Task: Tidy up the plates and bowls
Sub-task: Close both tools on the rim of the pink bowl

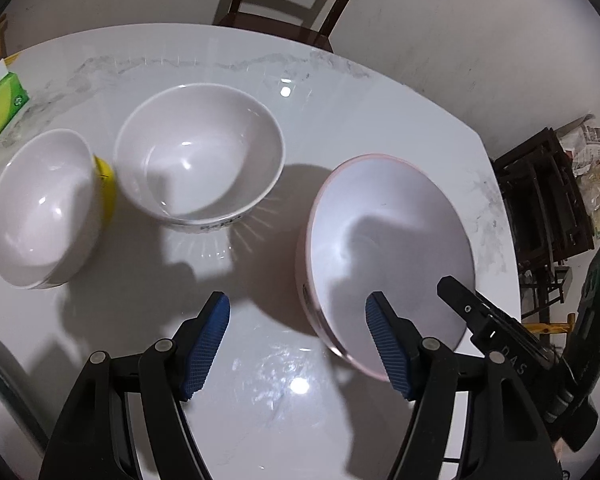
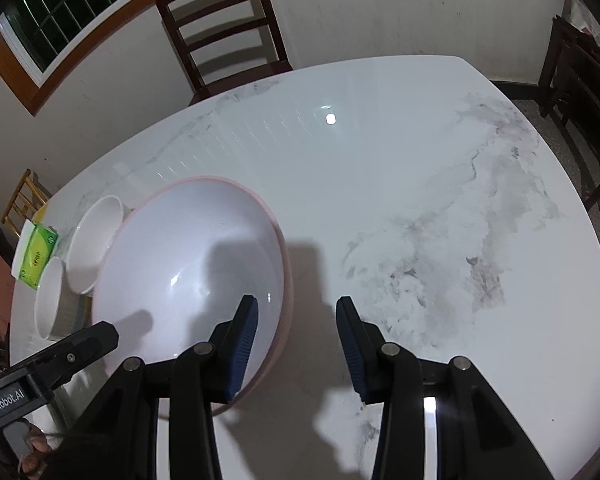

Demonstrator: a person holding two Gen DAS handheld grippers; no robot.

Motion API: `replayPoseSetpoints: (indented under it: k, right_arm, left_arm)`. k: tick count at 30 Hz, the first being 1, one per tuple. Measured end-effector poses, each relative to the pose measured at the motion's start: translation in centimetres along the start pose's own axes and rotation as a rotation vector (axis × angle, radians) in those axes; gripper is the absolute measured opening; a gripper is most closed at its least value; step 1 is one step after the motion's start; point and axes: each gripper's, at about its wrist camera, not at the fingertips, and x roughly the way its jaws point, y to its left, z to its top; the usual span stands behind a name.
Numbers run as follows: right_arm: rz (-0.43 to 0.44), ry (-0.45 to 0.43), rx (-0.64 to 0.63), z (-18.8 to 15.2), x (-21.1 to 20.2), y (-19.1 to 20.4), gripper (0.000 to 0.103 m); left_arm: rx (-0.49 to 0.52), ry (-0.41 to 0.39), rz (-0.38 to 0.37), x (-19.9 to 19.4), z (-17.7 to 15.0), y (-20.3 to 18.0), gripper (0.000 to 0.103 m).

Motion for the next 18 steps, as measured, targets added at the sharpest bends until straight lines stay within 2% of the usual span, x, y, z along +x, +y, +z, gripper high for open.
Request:
replayPoseSetpoints:
  k: [2,5,6,7,9,11,18]
  right_arm:
    - [-0.002,0.007,0.002,0.0,0.5,0.0,0.041]
    - [-0.004,0.018,0.006,0.0,1.1,-0.1,0.041]
    - [-0.003,0.018,0.008,-0.1,1.2,-0.1,0.041]
    - [-0.006,0.015,0.010,-0.1,1.3,0.0,0.039]
    - [0.006,0.013,0.005,-0.2,1.3,0.2,0.030]
    - [0.033,0.028,0.003,-0.5,1.4,0.7,0.016]
    - [0.021,0.045,0.004,-2.0,0.4,1.5,0.015]
  left_arm:
    - [-0.003,0.013,0.003,0.6,0.0,0.0,0.056]
    - [-0.012,0.033,-0.001,1.5,-0.1,0.3,0.037]
    - [-0.013,0.038,-0.012,1.7,-0.1,0.4,0.036]
    - [-0.015,0.039,-0.027,1.8,-0.1,0.5,0.034]
    - [-0.007,0.041,-0.067,1.9,-0.1,0.4,0.020]
    - [0.009,0.043,-0.069,1.7,-0.3,0.1,0.020]
    - [0.022,0.069,-0.060,0.9,-1.7,0.3,0.020]
